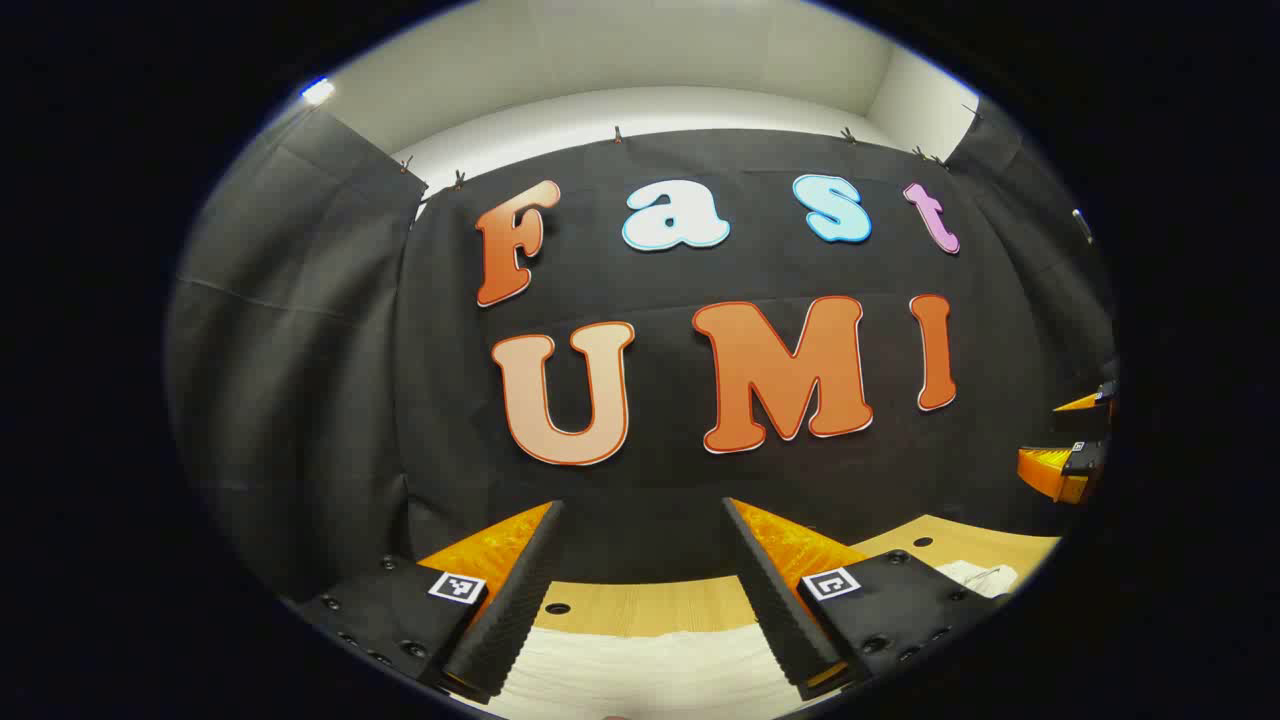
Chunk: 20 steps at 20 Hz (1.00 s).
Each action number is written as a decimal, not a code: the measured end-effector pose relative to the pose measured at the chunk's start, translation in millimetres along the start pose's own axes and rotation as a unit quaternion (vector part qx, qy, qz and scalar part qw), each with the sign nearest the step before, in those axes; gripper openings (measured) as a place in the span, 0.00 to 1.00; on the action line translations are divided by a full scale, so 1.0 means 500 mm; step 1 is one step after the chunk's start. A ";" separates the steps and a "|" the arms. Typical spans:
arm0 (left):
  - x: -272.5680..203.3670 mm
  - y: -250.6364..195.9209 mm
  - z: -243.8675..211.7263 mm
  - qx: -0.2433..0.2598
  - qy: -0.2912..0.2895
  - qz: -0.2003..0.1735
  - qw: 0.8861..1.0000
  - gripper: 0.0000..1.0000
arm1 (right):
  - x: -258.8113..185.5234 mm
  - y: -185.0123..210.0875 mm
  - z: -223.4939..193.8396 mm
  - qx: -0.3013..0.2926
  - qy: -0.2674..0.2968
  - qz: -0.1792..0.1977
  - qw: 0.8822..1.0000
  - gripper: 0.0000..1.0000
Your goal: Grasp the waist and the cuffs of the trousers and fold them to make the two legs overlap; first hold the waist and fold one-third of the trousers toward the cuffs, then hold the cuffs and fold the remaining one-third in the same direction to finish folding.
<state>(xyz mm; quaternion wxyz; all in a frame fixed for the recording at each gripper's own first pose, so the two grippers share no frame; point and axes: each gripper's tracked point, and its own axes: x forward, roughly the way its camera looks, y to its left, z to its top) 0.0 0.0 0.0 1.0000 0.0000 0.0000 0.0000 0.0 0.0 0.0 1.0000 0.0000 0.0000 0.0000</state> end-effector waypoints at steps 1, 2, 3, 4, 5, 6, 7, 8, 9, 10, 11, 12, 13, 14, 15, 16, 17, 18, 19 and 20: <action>0.000 -0.001 -0.003 0.001 0.001 -0.003 1.000 0.99 | 0.001 -0.003 0.000 0.000 0.002 -0.001 1.000 0.99; 0.000 -0.002 -0.001 0.004 0.000 -0.003 1.000 0.99 | 0.000 -0.003 -0.003 0.000 0.002 -0.003 1.000 0.99; -0.001 -0.001 0.001 0.006 -0.001 -0.003 1.000 0.99 | -0.001 -0.006 -0.004 0.001 0.002 -0.003 1.000 0.99; -0.001 0.000 0.004 0.007 -0.002 -0.001 1.000 0.99 | -0.001 -0.010 -0.004 0.000 0.002 -0.005 1.000 0.99; 0.000 0.006 -0.002 0.009 -0.001 0.002 1.000 0.99 | 0.000 -0.012 -0.003 -0.001 0.004 -0.006 1.000 0.99; 0.001 0.007 -0.004 0.010 0.001 0.003 1.000 0.99 | 0.001 -0.013 -0.006 -0.002 0.005 -0.007 1.000 0.99; 0.002 0.005 -0.008 0.010 0.003 0.003 1.000 0.99 | 0.003 -0.016 -0.008 -0.003 0.006 -0.009 1.000 0.99; 0.004 0.007 -0.009 0.010 0.006 0.004 1.000 1.00 | 0.004 -0.018 -0.010 -0.004 0.007 -0.010 1.000 0.99; 0.002 0.009 -0.010 0.009 0.007 0.004 1.000 0.99 | 0.006 -0.021 -0.011 -0.003 0.008 -0.012 1.000 0.99; 0.002 0.011 -0.009 0.005 0.006 0.005 1.000 1.00 | 0.006 -0.022 -0.012 -0.003 0.009 -0.012 1.000 0.99; 0.001 0.011 -0.012 0.002 0.007 0.006 1.000 1.00 | 0.009 -0.024 -0.013 -0.004 0.010 -0.013 1.000 0.99; 0.004 0.020 -0.014 0.003 0.010 0.017 1.000 0.99 | 0.011 -0.028 -0.014 -0.005 0.011 -0.013 1.000 0.99; 0.009 0.026 -0.021 0.004 0.015 0.021 1.000 0.99 | 0.013 -0.030 -0.014 -0.005 0.013 -0.015 1.000 0.99; 0.011 0.027 -0.023 0.007 0.018 0.025 1.000 1.00 | 0.014 -0.033 -0.015 -0.006 0.013 -0.015 1.000 0.99; 0.012 0.026 -0.025 0.010 0.017 0.025 0.999 0.99 | 0.016 -0.036 -0.015 -0.006 0.014 -0.016 1.000 0.99; 0.013 0.023 -0.022 0.012 0.015 0.023 1.000 0.99 | 0.019 -0.038 -0.016 -0.005 0.015 -0.016 1.000 0.99; 0.014 0.021 -0.021 0.015 0.015 0.022 1.000 0.99 | 0.022 -0.039 -0.017 -0.004 0.016 -0.016 1.000 0.99; 0.017 0.017 -0.022 0.016 0.015 0.018 1.000 0.99 | 0.023 -0.042 -0.018 -0.004 0.018 -0.016 1.000 0.99; 0.019 0.012 -0.028 0.017 0.018 0.014 1.000 0.99 | 0.026 -0.042 -0.021 -0.003 0.020 -0.016 1.000 0.99; 0.021 0.008 -0.035 0.014 0.024 0.009 1.000 0.99 | 0.029 -0.044 -0.029 0.000 0.026 -0.015 1.000 0.99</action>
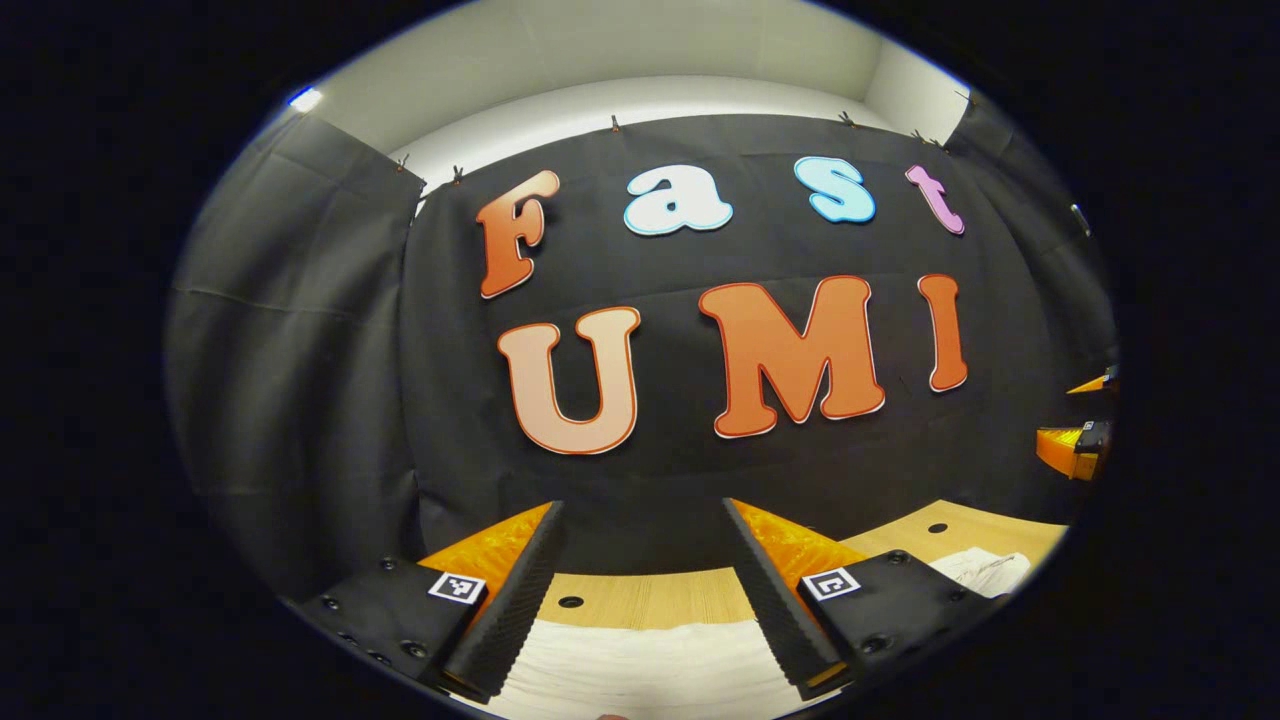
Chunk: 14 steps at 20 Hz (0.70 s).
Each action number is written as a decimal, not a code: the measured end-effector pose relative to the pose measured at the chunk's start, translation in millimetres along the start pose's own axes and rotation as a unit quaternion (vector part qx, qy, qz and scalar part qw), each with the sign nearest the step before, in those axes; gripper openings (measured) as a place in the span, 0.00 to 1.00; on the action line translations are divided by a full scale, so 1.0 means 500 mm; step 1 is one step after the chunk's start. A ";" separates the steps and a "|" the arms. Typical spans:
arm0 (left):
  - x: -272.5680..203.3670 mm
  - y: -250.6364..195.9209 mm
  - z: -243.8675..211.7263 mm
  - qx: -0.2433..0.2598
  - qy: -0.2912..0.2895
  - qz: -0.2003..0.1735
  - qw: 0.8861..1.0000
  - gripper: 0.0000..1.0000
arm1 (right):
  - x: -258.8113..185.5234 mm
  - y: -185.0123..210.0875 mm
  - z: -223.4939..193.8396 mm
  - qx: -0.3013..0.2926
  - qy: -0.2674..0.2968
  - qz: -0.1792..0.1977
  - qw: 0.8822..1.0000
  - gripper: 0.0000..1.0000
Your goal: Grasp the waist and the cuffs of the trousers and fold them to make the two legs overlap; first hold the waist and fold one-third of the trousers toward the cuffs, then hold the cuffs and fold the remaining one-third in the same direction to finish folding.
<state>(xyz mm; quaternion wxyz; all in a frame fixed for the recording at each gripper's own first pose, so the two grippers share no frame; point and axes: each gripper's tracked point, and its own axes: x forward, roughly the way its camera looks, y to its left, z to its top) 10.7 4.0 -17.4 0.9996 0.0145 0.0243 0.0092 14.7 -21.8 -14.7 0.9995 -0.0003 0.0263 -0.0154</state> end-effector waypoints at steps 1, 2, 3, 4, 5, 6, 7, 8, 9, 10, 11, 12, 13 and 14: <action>0.001 0.001 -0.014 -0.005 0.012 -0.002 1.000 0.99 | 0.003 -0.007 -0.007 0.002 0.007 -0.001 1.000 0.99; 0.008 0.002 -0.032 -0.015 0.027 -0.004 1.000 0.99 | 0.006 -0.013 -0.019 0.003 0.016 -0.005 1.000 0.99; 0.013 0.010 -0.055 -0.025 0.046 0.000 0.999 0.99 | 0.012 -0.020 -0.034 0.003 0.029 -0.008 1.000 0.99; 0.014 0.020 -0.078 -0.035 0.064 0.004 0.997 0.99 | 0.015 -0.025 -0.049 0.002 0.040 -0.010 0.999 0.99; 0.016 0.029 -0.098 -0.040 0.082 0.010 0.996 0.99 | 0.020 -0.032 -0.062 0.000 0.051 -0.013 0.999 0.99; 0.017 0.043 -0.116 -0.041 0.097 0.018 0.994 0.99 | 0.025 -0.039 -0.079 0.001 0.067 -0.014 0.998 0.99; 0.012 0.054 -0.137 -0.045 0.110 0.024 0.993 0.97 | 0.029 -0.043 -0.096 0.008 0.082 -0.011 0.997 0.99; 0.008 0.065 -0.153 -0.049 0.125 0.033 0.990 0.99 | 0.032 -0.047 -0.115 0.020 0.100 -0.007 0.995 0.99; 0.002 0.078 -0.170 -0.055 0.139 0.041 0.988 0.99 | 0.035 -0.043 -0.134 0.039 0.118 0.005 0.992 0.99; 0.000 0.090 -0.187 -0.062 0.154 0.049 0.985 0.99 | 0.039 -0.042 -0.148 0.060 0.133 0.014 0.989 0.99; -0.008 0.101 -0.209 -0.072 0.170 0.059 0.981 0.99 | 0.044 -0.042 -0.169 0.079 0.151 0.020 0.985 0.99; -0.016 0.109 -0.229 -0.084 0.184 0.067 0.977 0.99 | 0.048 -0.042 -0.192 0.093 0.168 0.024 0.981 0.99; -0.023 0.117 -0.245 -0.094 0.197 0.076 0.973 0.99 | 0.052 -0.047 -0.214 0.102 0.186 0.025 0.977 0.99; -0.031 0.124 -0.261 -0.101 0.208 0.085 0.969 0.99 | 0.055 -0.053 -0.233 0.108 0.202 0.024 0.973 0.99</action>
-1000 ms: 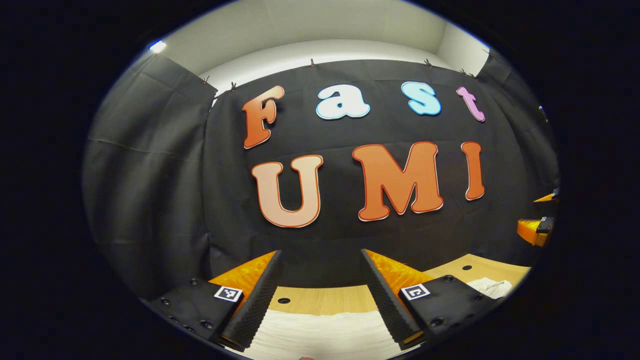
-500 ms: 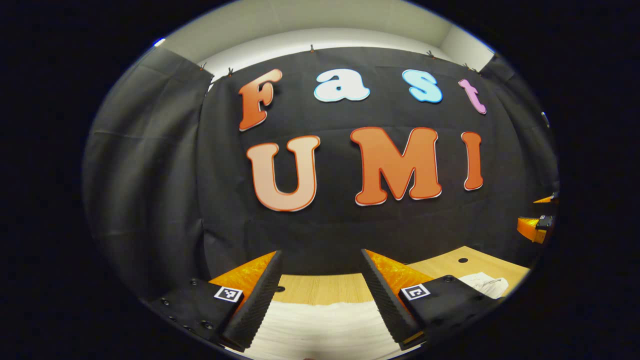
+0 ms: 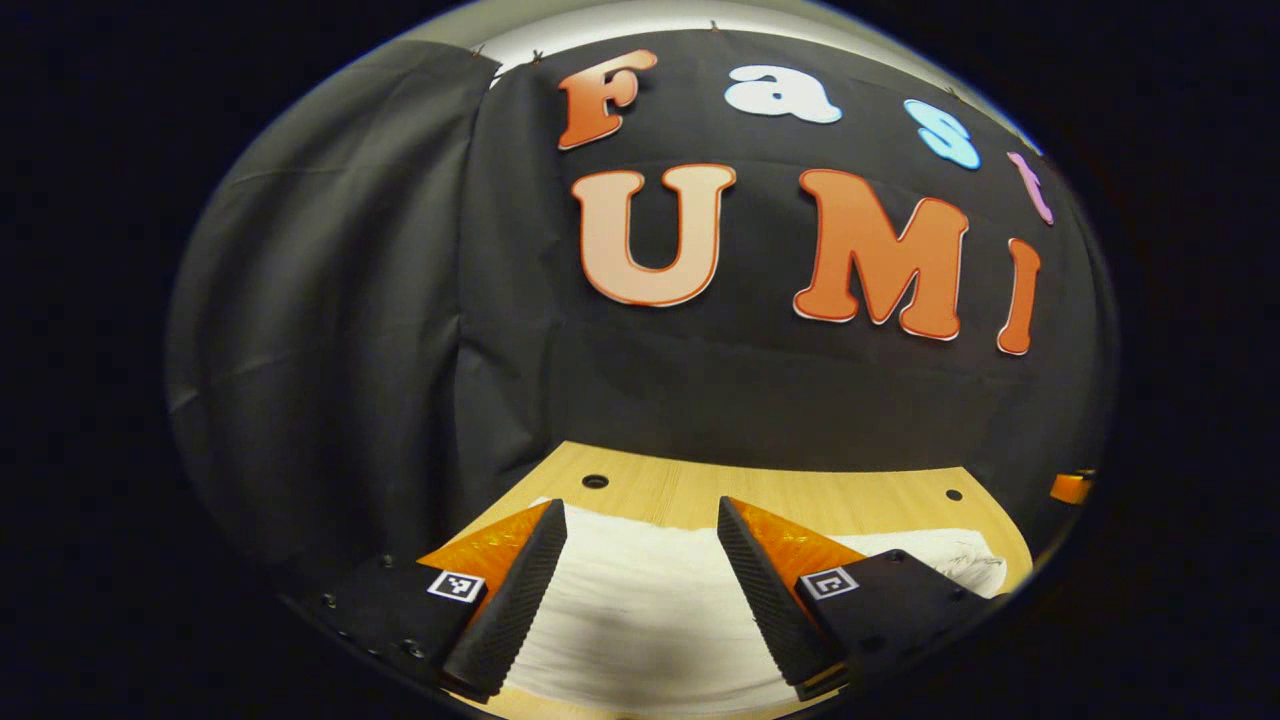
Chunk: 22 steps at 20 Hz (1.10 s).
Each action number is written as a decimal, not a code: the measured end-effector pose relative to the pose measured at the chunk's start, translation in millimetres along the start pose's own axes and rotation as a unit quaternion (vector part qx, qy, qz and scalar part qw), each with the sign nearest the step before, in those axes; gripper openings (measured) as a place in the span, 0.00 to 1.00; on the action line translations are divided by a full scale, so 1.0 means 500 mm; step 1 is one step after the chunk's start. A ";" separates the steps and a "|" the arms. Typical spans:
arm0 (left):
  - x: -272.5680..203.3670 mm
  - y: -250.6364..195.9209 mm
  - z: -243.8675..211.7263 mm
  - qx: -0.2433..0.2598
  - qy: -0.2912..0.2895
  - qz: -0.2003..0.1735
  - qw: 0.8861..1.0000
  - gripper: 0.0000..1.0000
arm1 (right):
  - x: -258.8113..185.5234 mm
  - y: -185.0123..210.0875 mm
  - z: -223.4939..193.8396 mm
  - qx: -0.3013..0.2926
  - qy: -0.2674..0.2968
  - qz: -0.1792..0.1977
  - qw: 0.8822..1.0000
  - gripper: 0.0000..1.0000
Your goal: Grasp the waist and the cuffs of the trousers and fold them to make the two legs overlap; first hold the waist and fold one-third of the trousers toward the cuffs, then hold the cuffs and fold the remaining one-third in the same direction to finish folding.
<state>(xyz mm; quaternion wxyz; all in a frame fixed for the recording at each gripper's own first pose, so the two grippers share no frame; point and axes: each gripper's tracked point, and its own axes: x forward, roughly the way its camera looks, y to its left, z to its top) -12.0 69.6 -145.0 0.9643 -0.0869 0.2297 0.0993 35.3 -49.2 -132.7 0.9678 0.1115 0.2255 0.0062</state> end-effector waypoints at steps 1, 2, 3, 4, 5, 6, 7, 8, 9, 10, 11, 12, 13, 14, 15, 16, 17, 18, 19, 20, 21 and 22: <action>0.003 0.013 -0.012 -0.006 0.011 0.011 1.000 0.99 | 0.009 -0.012 -0.013 0.007 0.015 0.000 1.000 0.99; 0.003 0.025 -0.030 -0.010 0.024 0.020 0.999 0.99 | 0.016 -0.022 -0.026 0.014 0.028 0.002 1.000 1.00; 0.004 0.037 -0.045 -0.015 0.037 0.029 0.999 0.99 | 0.026 -0.031 -0.037 0.020 0.040 0.004 0.999 1.00; 0.003 0.054 -0.059 -0.028 0.051 0.040 0.998 0.97 | 0.034 -0.035 -0.050 0.025 0.054 0.006 0.998 1.00; 0.000 0.072 -0.077 -0.042 0.065 0.049 0.996 0.99 | 0.040 -0.042 -0.062 0.031 0.066 0.007 0.997 0.99; -0.001 0.094 -0.094 -0.055 0.081 0.060 0.993 0.99 | 0.044 -0.051 -0.072 0.035 0.077 0.006 0.996 0.99; 0.002 0.108 -0.110 -0.064 0.093 0.070 0.991 0.98 | 0.051 -0.054 -0.084 0.038 0.089 0.003 0.995 0.99; 0.005 0.126 -0.128 -0.074 0.110 0.078 0.988 0.98 | 0.055 -0.056 -0.099 0.040 0.102 0.001 0.994 0.98; 0.008 0.151 -0.151 -0.083 0.126 0.087 0.985 0.98 | 0.057 -0.056 -0.111 0.044 0.115 -0.001 0.992 0.98; 0.009 0.177 -0.172 -0.091 0.145 0.098 0.980 0.97 | 0.064 -0.057 -0.126 0.054 0.129 -0.001 0.990 0.98; 0.006 0.206 -0.197 -0.098 0.162 0.109 0.976 0.99 | 0.074 -0.057 -0.138 0.068 0.137 -0.004 0.988 0.98; 0.007 0.235 -0.214 -0.107 0.178 0.119 0.971 0.97 | 0.080 -0.056 -0.154 0.079 0.148 -0.008 0.986 0.97; 0.016 0.249 -0.233 -0.118 0.192 0.125 0.966 0.97 | 0.081 -0.054 -0.171 0.087 0.160 -0.011 0.983 0.98; 0.024 0.271 -0.252 -0.133 0.205 0.131 0.961 0.97 | 0.084 -0.053 -0.184 0.091 0.171 -0.015 0.981 0.98; 0.020 0.286 -0.269 -0.149 0.218 0.137 0.955 0.98 | 0.088 -0.056 -0.196 0.090 0.181 -0.020 0.979 0.98; 0.024 0.307 -0.291 -0.165 0.235 0.149 0.946 0.97 | 0.091 -0.058 -0.207 0.088 0.190 -0.026 0.978 0.98; 0.019 0.330 -0.322 -0.179 0.259 0.163 0.935 0.98 | 0.093 -0.061 -0.217 0.089 0.198 -0.034 0.976 0.98; 0.009 0.353 -0.349 -0.191 0.284 0.174 0.924 0.97 | 0.094 -0.062 -0.223 0.095 0.205 -0.038 0.973 0.98; 0.005 0.370 -0.366 -0.203 0.306 0.181 0.912 0.99 | 0.093 -0.061 -0.226 0.108 0.209 -0.040 0.971 0.98; 0.006 0.388 -0.386 -0.217 0.322 0.187 0.902 0.99 | 0.093 -0.061 -0.230 0.122 0.214 -0.042 0.968 0.98; 0.008 0.403 -0.407 -0.233 0.336 0.192 0.892 0.98 | 0.098 -0.060 -0.233 0.133 0.220 -0.045 0.965 0.98; 0.010 0.415 -0.430 -0.249 0.350 0.196 0.881 0.98 | 0.100 -0.063 -0.236 0.141 0.225 -0.050 0.963 0.98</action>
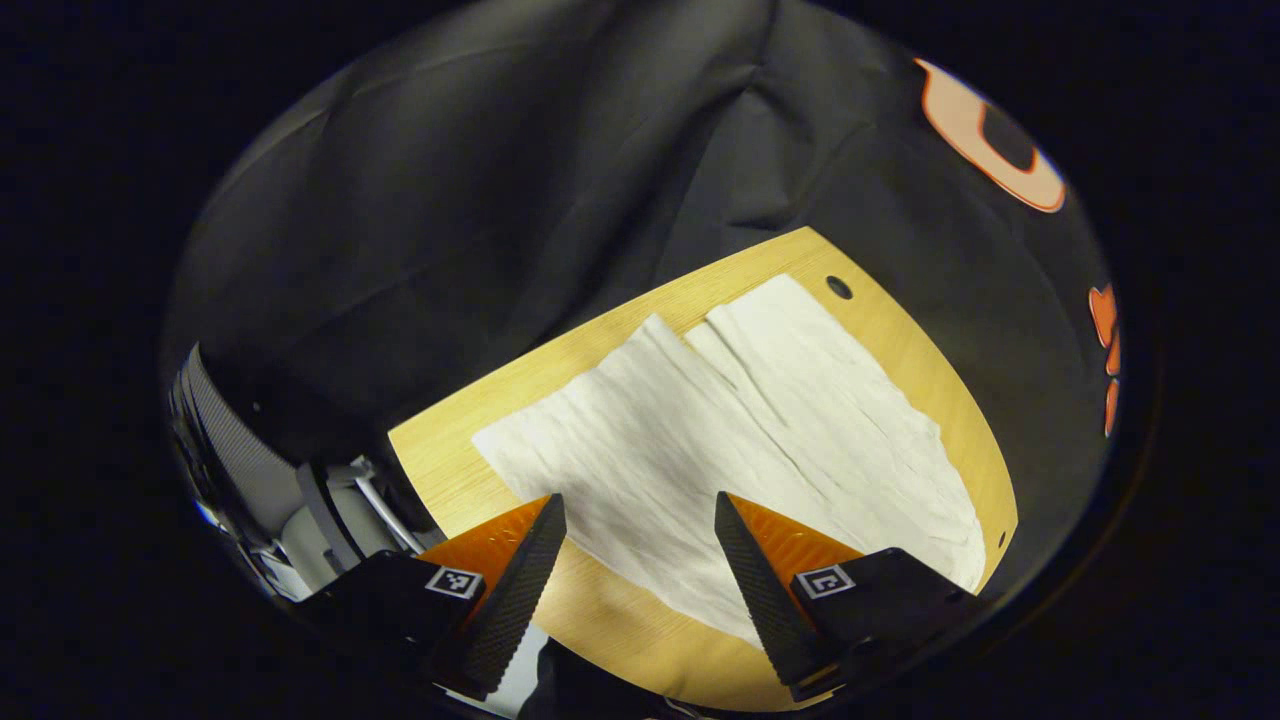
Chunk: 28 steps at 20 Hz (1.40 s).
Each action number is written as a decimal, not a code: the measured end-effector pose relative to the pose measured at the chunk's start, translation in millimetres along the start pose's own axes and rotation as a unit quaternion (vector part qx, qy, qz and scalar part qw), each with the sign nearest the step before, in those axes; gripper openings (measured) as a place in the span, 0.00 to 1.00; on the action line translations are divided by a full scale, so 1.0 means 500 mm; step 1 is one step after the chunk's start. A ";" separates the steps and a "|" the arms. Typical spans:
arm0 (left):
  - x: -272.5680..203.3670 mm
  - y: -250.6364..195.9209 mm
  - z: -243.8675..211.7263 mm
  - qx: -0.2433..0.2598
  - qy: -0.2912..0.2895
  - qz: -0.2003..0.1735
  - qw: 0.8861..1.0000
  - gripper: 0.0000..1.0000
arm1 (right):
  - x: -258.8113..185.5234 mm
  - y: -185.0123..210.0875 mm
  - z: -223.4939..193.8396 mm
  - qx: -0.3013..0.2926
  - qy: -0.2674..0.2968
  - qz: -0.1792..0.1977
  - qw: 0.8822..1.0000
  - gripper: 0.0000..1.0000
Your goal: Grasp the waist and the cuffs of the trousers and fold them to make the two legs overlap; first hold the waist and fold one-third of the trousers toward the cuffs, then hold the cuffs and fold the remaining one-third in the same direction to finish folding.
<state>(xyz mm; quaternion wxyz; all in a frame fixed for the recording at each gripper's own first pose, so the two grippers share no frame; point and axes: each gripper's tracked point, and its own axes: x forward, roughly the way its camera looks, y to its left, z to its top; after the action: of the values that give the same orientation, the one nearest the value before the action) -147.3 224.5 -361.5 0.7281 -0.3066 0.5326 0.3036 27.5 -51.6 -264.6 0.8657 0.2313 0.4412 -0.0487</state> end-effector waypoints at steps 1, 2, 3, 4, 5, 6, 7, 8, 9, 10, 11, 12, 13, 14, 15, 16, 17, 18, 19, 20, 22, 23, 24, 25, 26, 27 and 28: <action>0.021 0.015 -0.007 -0.018 0.020 0.003 1.000 0.99 | 0.004 -0.006 -0.003 0.006 0.006 -0.005 1.000 0.97; 0.040 0.026 -0.010 -0.036 0.039 0.003 0.999 0.98 | 0.008 -0.011 -0.007 0.010 0.012 -0.011 1.000 0.98; 0.053 0.038 -0.020 -0.058 0.060 0.002 0.997 0.97 | 0.013 -0.019 -0.012 0.014 0.019 -0.017 1.000 0.98; 0.070 0.052 -0.029 -0.077 0.077 0.001 0.994 0.98 | 0.018 -0.025 -0.016 0.018 0.027 -0.021 0.999 0.98; 0.080 0.071 -0.029 -0.091 0.090 0.005 0.992 0.98 | 0.019 -0.028 -0.023 0.023 0.035 -0.026 0.999 0.98; 0.088 0.084 -0.032 -0.102 0.100 0.008 0.990 0.99 | 0.022 -0.029 -0.028 0.029 0.042 -0.026 0.998 0.98; 0.094 0.090 -0.034 -0.113 0.105 0.010 0.988 0.98 | 0.026 -0.028 -0.035 0.037 0.049 -0.022 0.998 0.98; 0.102 0.098 -0.033 -0.123 0.110 0.010 0.986 0.96 | 0.031 -0.026 -0.040 0.047 0.057 -0.021 0.997 0.98; 0.111 0.103 -0.029 -0.134 0.112 0.005 0.985 1.00 | 0.033 -0.023 -0.049 0.054 0.064 -0.018 0.996 1.00; 0.123 0.102 -0.024 -0.146 0.113 -0.005 0.983 0.98 | 0.037 -0.021 -0.052 0.059 0.069 -0.017 0.996 0.98; 0.128 0.102 -0.024 -0.156 0.116 -0.012 0.981 1.00 | 0.043 -0.020 -0.059 0.062 0.074 -0.016 0.995 0.98; 0.136 0.104 -0.018 -0.162 0.117 -0.016 0.980 1.00 | 0.046 -0.018 -0.061 0.065 0.077 -0.017 0.995 0.98; 0.141 0.109 -0.019 -0.165 0.119 -0.017 0.979 0.94 | 0.052 -0.014 -0.065 0.068 0.080 -0.015 0.994 0.98; 0.144 0.115 -0.016 -0.166 0.120 -0.021 0.979 1.00 | 0.058 -0.013 -0.065 0.071 0.082 -0.015 0.994 0.98; 0.149 0.121 -0.007 -0.169 0.117 -0.027 0.978 0.98 | 0.063 -0.011 -0.064 0.075 0.082 -0.011 0.994 0.98; 0.152 0.124 -0.003 -0.170 0.116 -0.034 0.978 0.96 | 0.068 -0.011 -0.068 0.078 0.086 -0.010 0.993 0.98; 0.155 0.126 0.001 -0.173 0.119 -0.042 0.977 0.97 | 0.071 -0.015 -0.077 0.084 0.093 -0.011 0.992 0.98; 0.157 0.136 0.005 -0.177 0.120 -0.044 0.976 1.00 | 0.075 -0.019 -0.084 0.095 0.100 -0.012 0.990 0.98; 0.160 0.139 0.014 -0.186 0.116 -0.050 0.974 0.89 | 0.076 -0.019 -0.088 0.109 0.101 -0.009 0.989 0.98; 0.162 0.140 0.021 -0.194 0.114 -0.058 0.973 0.82 | 0.077 -0.021 -0.090 0.122 0.102 -0.007 0.987 0.98; 0.168 0.139 0.030 -0.204 0.109 -0.072 0.970 0.76 | 0.080 -0.031 -0.094 0.137 0.100 -0.009 0.985 0.97; 0.177 0.129 0.040 -0.208 0.102 -0.084 0.969 0.77 | 0.079 -0.037 -0.097 0.140 0.101 -0.013 0.985 0.97; 0.177 0.117 0.047 -0.203 0.097 -0.091 0.970 0.70 | 0.079 -0.042 -0.098 0.143 0.103 -0.016 0.984 0.97; 0.184 0.102 0.059 -0.192 0.088 -0.102 0.972 0.70 | 0.080 -0.043 -0.098 0.145 0.101 -0.016 0.984 0.97; 0.195 0.093 0.069 -0.177 0.079 -0.105 0.975 0.68 | 0.083 -0.043 -0.098 0.146 0.098 -0.015 0.984 0.97; 0.207 0.077 0.074 -0.166 0.075 -0.111 0.977 0.63 | 0.084 -0.046 -0.101 0.147 0.096 -0.017 0.984 0.97; 0.211 0.060 0.079 -0.160 0.067 -0.117 0.978 0.51 | 0.084 -0.049 -0.103 0.148 0.096 -0.017 0.984 0.97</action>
<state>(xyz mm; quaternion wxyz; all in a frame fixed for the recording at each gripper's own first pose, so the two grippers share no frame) -120.9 286.1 -457.1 0.6626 -0.4986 0.4856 0.2765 7.7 -45.4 -332.5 0.7745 0.3535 0.5139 -0.1057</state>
